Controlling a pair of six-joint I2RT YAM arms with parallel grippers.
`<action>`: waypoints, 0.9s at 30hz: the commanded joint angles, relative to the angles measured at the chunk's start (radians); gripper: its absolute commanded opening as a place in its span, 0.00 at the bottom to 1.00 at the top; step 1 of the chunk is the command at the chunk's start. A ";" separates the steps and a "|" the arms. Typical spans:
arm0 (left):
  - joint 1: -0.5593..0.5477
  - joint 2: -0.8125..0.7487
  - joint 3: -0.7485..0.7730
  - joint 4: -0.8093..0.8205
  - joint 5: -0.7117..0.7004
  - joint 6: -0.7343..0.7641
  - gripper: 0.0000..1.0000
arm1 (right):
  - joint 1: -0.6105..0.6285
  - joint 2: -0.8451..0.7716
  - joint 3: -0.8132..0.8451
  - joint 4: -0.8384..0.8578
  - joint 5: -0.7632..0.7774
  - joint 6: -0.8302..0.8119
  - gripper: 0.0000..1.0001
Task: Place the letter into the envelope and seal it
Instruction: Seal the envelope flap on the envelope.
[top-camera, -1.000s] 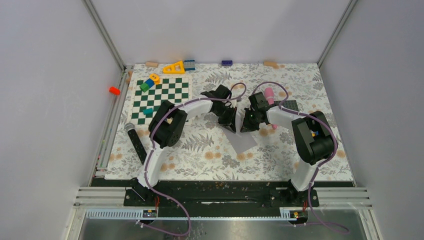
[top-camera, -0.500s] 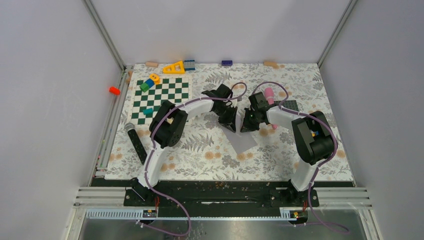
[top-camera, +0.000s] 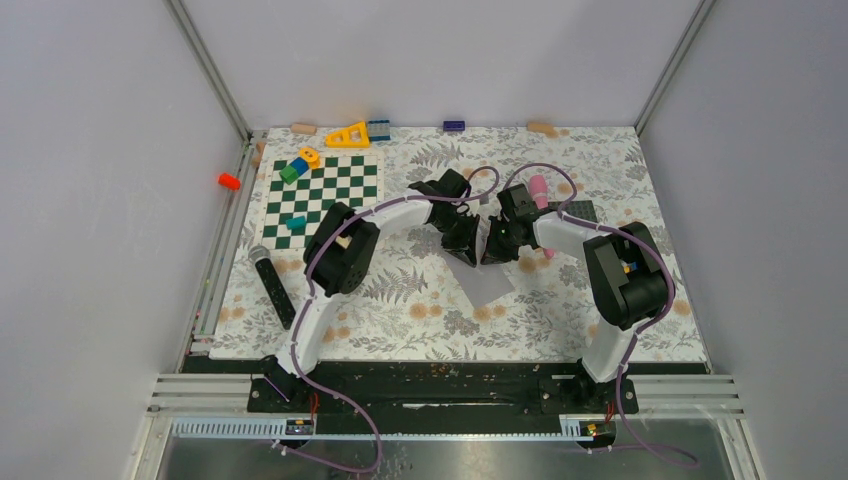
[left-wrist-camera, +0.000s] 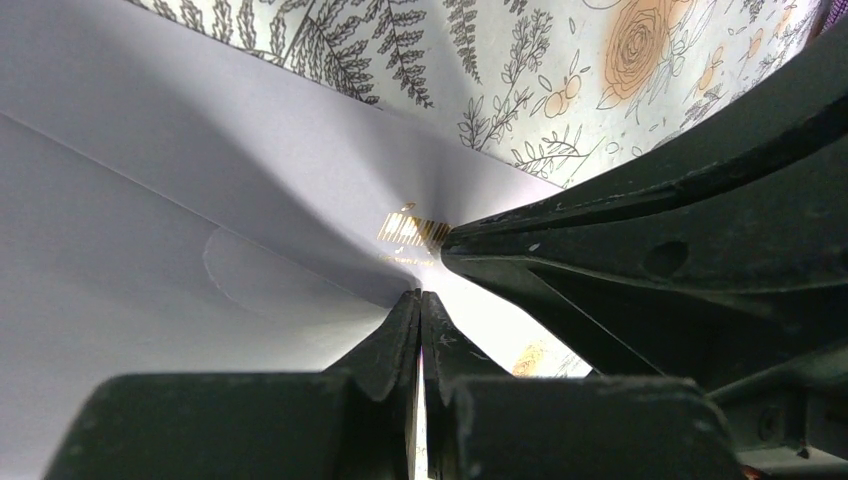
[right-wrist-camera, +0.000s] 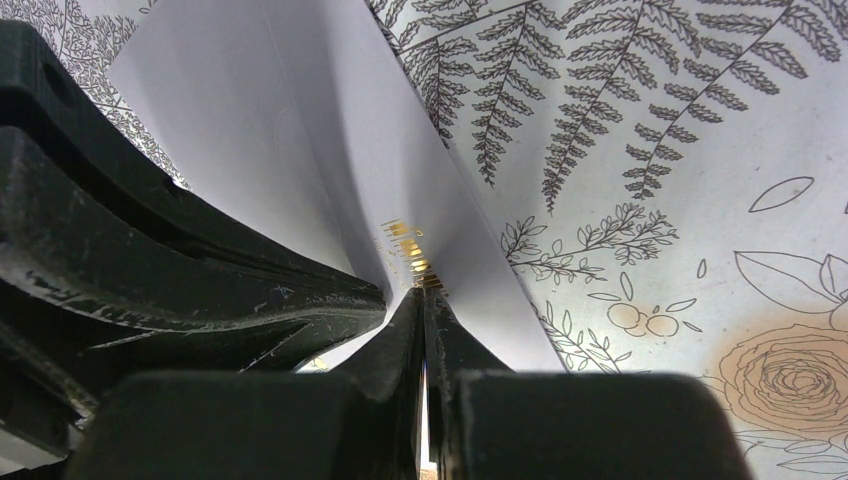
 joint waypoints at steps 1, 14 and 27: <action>0.024 0.024 0.012 -0.018 -0.119 0.015 0.00 | 0.003 0.043 -0.005 -0.044 0.069 -0.034 0.00; 0.050 0.087 0.151 -0.080 -0.168 -0.001 0.00 | 0.003 0.043 -0.006 -0.046 0.064 -0.034 0.00; 0.051 0.114 0.220 -0.114 -0.176 0.017 0.00 | 0.003 0.043 -0.006 -0.046 0.060 -0.034 0.00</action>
